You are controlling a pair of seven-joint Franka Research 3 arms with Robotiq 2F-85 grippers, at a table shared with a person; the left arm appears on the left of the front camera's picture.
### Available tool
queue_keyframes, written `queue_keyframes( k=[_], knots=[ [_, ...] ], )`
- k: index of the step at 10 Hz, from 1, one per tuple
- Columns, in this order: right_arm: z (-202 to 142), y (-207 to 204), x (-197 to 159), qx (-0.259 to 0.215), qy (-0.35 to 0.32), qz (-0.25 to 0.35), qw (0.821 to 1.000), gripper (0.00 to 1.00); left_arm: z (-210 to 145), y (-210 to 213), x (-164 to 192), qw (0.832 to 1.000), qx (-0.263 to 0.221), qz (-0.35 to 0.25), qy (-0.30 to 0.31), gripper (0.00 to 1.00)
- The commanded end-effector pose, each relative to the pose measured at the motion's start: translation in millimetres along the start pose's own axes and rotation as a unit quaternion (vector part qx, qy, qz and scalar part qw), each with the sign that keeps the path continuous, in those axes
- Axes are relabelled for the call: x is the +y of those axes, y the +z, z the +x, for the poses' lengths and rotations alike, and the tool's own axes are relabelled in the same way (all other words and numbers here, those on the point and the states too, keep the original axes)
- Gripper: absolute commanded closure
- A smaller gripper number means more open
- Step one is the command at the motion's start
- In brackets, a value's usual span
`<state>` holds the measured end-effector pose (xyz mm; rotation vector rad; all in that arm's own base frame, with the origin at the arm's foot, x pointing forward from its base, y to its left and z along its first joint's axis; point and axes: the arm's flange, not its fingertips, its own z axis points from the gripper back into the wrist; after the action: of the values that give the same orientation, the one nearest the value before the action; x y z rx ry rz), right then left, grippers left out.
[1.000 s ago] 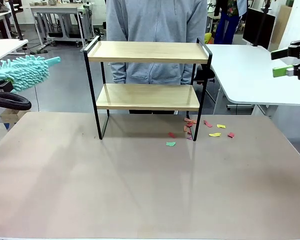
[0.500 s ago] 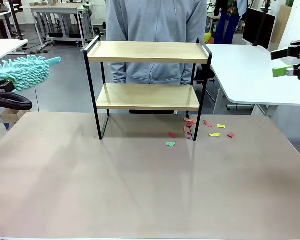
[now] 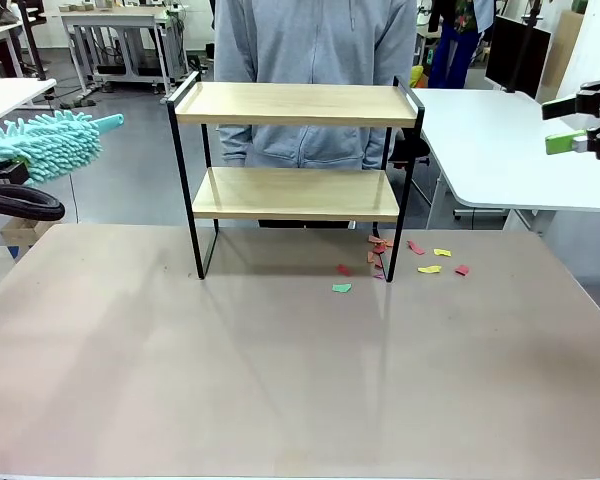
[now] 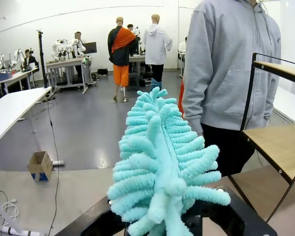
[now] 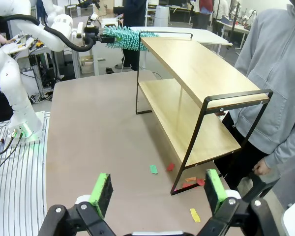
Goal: Clean the shelf.
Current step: Hand the Duster back to the human.
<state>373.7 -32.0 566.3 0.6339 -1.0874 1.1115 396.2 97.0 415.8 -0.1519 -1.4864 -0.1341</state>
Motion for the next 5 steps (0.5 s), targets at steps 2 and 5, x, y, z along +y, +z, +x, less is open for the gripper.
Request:
queue_keyframes(
  k=[2,5],
  knots=[
    [2.6,0.0,-0.4,-0.01,0.005,-0.003,1.0,0.0,1.6,-0.1,0.0,1.0,-0.004,0.001,-0.002,0.83],
    [2.6,0.0,-0.4,-0.01,0.005,-0.003,1.0,0.0,1.6,-0.1,0.0,1.0,-0.004,0.001,-0.002,0.83]
  ],
)
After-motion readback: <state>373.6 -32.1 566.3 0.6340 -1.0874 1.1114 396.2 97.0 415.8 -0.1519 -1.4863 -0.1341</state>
